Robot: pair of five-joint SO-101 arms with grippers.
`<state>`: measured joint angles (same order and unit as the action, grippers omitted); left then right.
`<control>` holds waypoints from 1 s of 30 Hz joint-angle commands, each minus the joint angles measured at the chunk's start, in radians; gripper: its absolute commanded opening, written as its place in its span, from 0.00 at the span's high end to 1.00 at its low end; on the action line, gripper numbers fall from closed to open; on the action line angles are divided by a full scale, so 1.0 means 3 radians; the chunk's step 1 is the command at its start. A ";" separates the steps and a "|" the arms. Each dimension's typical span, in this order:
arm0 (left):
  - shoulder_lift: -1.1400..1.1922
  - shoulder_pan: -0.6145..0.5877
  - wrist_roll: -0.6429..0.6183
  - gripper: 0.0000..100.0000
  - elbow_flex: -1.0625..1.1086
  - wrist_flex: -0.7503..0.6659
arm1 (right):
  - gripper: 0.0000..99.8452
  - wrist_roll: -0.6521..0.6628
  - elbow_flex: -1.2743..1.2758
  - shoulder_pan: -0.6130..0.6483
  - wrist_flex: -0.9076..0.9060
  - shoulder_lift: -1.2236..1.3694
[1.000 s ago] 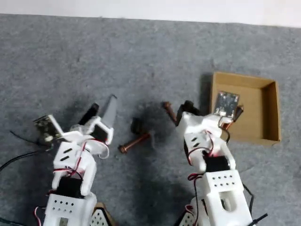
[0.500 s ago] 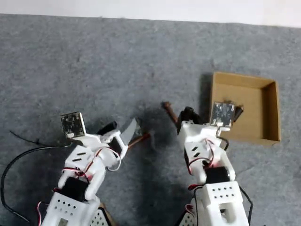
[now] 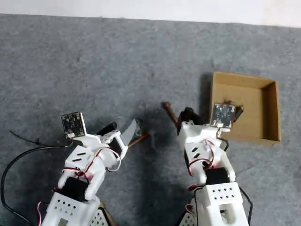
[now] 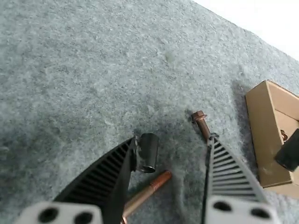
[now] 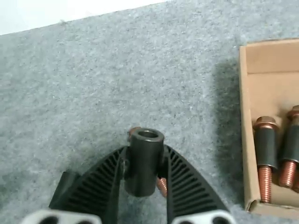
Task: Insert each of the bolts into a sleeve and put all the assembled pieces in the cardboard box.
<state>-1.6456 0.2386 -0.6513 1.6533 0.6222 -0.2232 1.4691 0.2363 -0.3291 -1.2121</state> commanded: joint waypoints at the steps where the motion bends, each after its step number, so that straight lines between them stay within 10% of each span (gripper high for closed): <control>1: 0.0008 0.0059 0.0020 0.77 -0.0192 0.0015 | 0.99 0.0041 -0.0038 -0.0033 0.0084 -0.0074; 30: 0.0872 0.0038 0.0010 0.77 -0.0606 0.0020 | 0.99 0.0266 0.0033 -0.0033 0.0084 -0.0084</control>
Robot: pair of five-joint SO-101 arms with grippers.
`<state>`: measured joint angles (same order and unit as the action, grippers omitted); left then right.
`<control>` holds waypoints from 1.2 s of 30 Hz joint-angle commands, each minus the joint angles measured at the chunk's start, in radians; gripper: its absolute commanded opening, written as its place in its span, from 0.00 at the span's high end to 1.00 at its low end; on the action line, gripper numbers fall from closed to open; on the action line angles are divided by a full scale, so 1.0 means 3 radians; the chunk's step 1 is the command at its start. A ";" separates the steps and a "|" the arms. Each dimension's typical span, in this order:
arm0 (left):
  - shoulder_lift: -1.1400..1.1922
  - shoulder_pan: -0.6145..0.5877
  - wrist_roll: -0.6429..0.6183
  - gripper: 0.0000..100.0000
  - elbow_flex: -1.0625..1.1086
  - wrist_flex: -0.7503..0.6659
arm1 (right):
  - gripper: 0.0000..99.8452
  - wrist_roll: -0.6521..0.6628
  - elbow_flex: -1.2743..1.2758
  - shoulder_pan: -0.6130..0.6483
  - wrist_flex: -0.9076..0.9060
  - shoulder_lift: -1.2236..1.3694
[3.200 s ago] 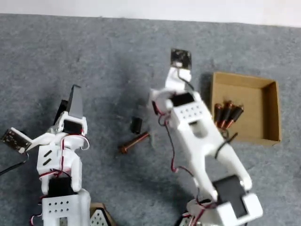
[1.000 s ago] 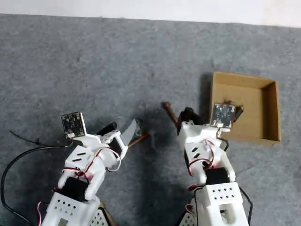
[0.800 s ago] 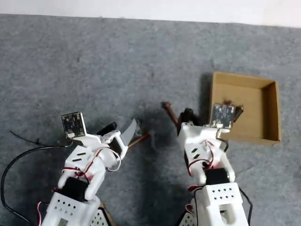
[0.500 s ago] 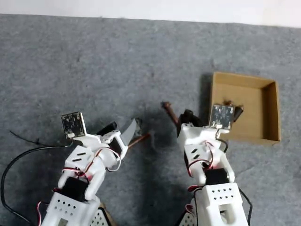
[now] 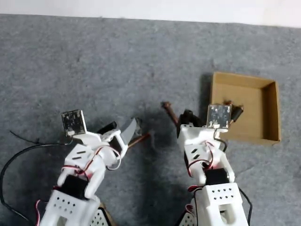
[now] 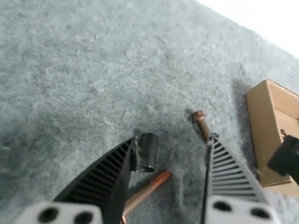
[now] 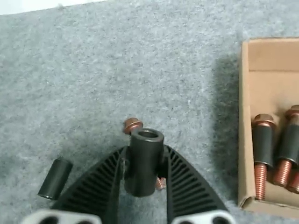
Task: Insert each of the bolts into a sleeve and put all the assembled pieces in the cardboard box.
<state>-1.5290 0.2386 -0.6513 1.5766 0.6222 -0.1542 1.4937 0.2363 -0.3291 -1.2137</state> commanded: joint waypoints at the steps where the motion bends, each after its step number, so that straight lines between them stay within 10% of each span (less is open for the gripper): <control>1: 0.0724 0.0038 0.0010 0.77 -0.0458 0.0020 | 0.99 0.0041 -0.0049 -0.0033 0.0084 -0.0079; 7: 0.2013 0.0038 0.0056 0.77 -0.1000 0.0051 | 0.99 0.0041 -0.0049 -0.0033 0.0084 -0.0079; 13: 0.2125 0.0033 0.1187 0.77 -0.1522 0.0921 | 0.99 0.0046 -0.0049 -0.0033 0.0084 -0.0079; 25: 0.2146 0.0217 0.3217 0.77 -0.1245 0.0747 | 0.99 0.0046 -0.0043 -0.0033 0.0084 -0.0069; 36: 0.2325 0.0335 0.3611 0.77 -0.1061 0.0348 | 0.99 0.0046 0.0023 -0.0033 0.0079 -0.0079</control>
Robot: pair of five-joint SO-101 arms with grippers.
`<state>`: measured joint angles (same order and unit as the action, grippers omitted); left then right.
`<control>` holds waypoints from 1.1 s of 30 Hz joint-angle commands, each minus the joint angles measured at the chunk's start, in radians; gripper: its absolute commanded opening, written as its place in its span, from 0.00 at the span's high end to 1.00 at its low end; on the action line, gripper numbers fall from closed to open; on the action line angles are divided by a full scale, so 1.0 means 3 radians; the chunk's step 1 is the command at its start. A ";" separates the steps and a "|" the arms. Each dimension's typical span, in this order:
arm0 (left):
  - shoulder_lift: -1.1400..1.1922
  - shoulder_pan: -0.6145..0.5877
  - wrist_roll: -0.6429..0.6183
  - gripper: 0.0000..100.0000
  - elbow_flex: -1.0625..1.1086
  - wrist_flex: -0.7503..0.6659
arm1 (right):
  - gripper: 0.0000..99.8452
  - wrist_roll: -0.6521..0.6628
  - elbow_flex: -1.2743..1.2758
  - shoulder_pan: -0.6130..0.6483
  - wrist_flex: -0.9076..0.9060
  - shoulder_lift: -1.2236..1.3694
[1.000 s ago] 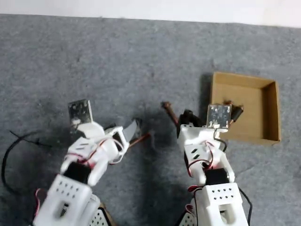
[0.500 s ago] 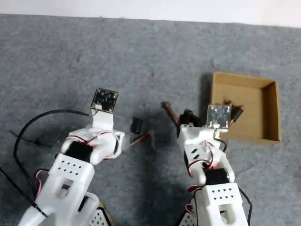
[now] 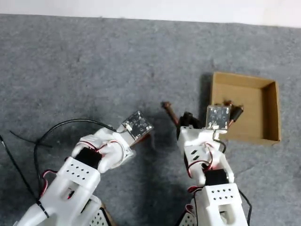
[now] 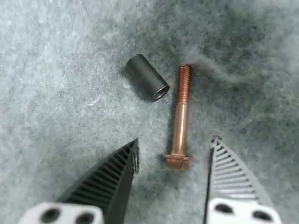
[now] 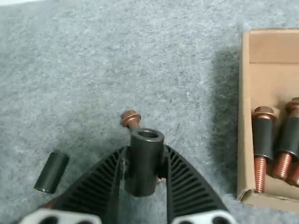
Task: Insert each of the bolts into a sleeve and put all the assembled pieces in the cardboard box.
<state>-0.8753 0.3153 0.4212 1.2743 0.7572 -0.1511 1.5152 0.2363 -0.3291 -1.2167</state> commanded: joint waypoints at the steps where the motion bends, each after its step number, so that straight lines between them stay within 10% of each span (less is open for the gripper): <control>1: 0.0269 0.0079 0.0036 0.77 -0.0100 -0.0138 | 0.99 0.0036 -0.0049 -0.0033 0.0079 -0.0069; 13: 0.2125 -0.0207 0.0036 0.77 -0.1164 -0.0235 | 0.99 0.0041 -0.0033 -0.0033 0.0079 -0.0069; 26: 0.2253 -0.0217 0.0041 0.77 -0.1337 0.0051 | 0.99 0.0041 -0.0033 -0.0033 0.0079 -0.0069; 33: 0.2258 -0.0202 0.0327 1.00 -0.1343 0.0199 | 0.99 0.0215 -0.0033 -0.0033 0.0079 -0.0069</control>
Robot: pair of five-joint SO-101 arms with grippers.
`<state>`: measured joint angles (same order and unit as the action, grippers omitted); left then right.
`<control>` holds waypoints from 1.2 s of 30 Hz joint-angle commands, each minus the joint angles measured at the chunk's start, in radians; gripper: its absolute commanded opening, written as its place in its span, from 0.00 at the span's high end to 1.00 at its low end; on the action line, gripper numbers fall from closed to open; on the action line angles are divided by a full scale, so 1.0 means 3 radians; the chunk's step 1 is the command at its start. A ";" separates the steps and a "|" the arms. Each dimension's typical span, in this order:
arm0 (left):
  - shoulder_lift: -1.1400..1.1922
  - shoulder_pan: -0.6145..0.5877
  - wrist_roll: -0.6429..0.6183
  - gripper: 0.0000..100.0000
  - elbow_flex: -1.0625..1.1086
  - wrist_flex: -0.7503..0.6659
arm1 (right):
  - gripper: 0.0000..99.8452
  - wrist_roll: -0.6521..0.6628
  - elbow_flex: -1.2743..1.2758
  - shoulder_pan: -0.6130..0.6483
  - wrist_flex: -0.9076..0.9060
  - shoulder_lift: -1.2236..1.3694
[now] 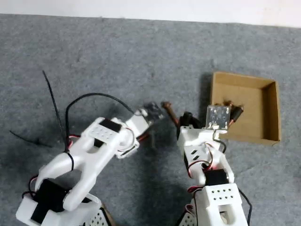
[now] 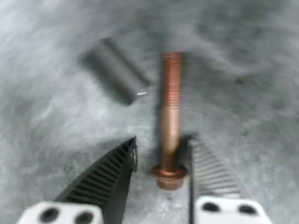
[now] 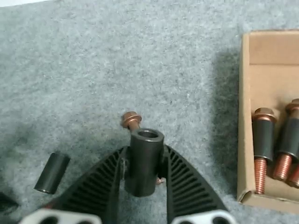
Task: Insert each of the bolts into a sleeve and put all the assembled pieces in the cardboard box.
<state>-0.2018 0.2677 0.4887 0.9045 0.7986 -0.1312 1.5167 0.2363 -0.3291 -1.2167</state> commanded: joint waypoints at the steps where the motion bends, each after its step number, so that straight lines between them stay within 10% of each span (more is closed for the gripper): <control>1: 0.0013 -0.0043 0.0113 0.99 -0.0105 0.0072 | 0.99 0.0194 -0.0033 -0.0033 0.0079 -0.0069; 11: -0.0304 -0.0013 0.0220 0.99 0.0054 0.0097 | 0.99 0.0225 0.0064 -0.0033 0.0182 -0.0064; 24: -0.0841 -0.0785 0.3048 0.99 -0.0601 0.1657 | 0.99 0.0230 0.0141 -0.0033 0.0228 -0.0074; 36: 0.0826 -0.1240 0.2956 0.99 -0.2161 0.1867 | 0.99 0.0230 0.0136 -0.0033 0.0228 -0.0074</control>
<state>-0.0667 -0.0928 1.3311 0.4304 1.3172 -0.0729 1.5719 0.2363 -0.2908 -1.2213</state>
